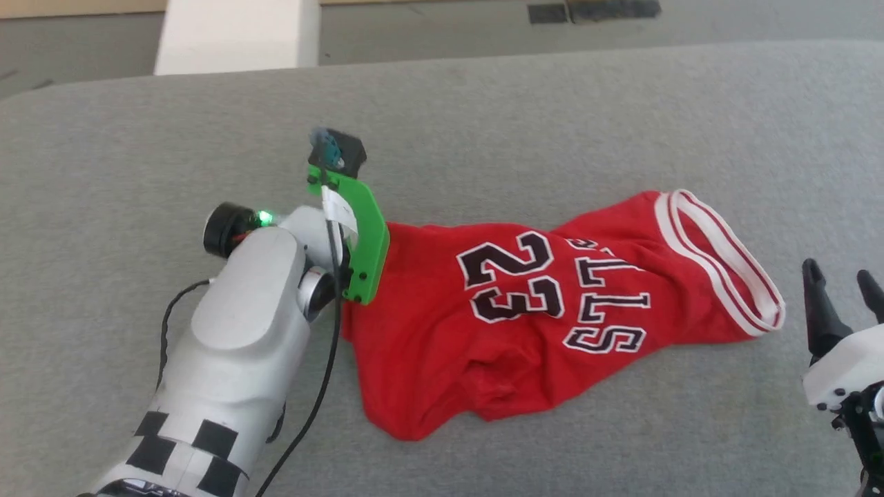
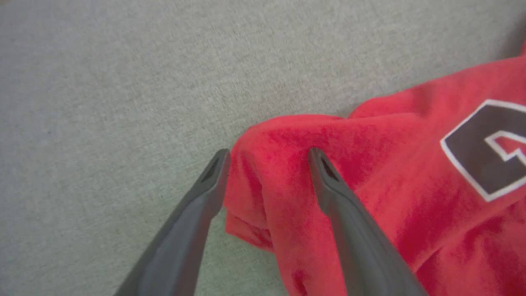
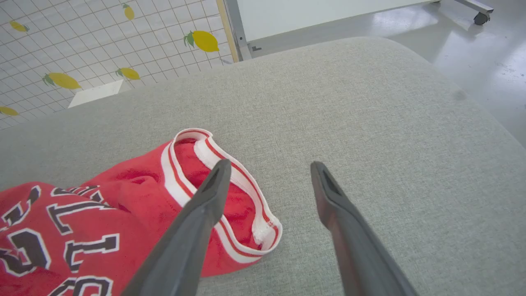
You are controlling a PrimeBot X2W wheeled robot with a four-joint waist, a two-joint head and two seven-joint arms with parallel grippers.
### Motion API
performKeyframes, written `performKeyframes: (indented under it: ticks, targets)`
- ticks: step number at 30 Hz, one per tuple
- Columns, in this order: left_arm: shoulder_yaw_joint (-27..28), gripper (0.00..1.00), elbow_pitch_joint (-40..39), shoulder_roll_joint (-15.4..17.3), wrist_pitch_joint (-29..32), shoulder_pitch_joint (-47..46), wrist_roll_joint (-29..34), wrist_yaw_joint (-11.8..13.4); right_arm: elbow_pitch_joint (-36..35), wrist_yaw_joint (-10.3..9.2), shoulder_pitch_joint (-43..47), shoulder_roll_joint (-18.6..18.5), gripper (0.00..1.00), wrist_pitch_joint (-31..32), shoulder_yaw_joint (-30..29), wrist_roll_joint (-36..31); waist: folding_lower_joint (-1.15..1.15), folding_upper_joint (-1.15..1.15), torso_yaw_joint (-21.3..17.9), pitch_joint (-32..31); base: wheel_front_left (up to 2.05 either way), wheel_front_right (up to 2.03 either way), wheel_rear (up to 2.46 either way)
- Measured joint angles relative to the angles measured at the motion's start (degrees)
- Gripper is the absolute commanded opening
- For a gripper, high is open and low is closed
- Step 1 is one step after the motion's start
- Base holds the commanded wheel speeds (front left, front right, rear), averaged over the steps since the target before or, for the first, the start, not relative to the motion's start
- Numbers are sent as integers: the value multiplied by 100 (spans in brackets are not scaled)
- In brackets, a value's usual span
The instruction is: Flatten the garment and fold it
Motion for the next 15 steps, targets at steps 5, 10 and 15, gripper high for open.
performKeyframes:
  ticks: [5,10,15]
  targets:
    - [-264,100,363,13,621,-15,-89,-16,43,0,40,0,100,-60,5,15,0,0,-217,173,0,0,0]
    - [-237,0,229,22,656,-21,-670,-16,75,0,104,-2,100,-100,-100,-38,0,0,-219,234,0,0,0]
    - [352,0,55,-165,-49,122,-1374,-20,112,0,124,1,100,-88,-57,-82,0,0,-44,159,0,0,0]
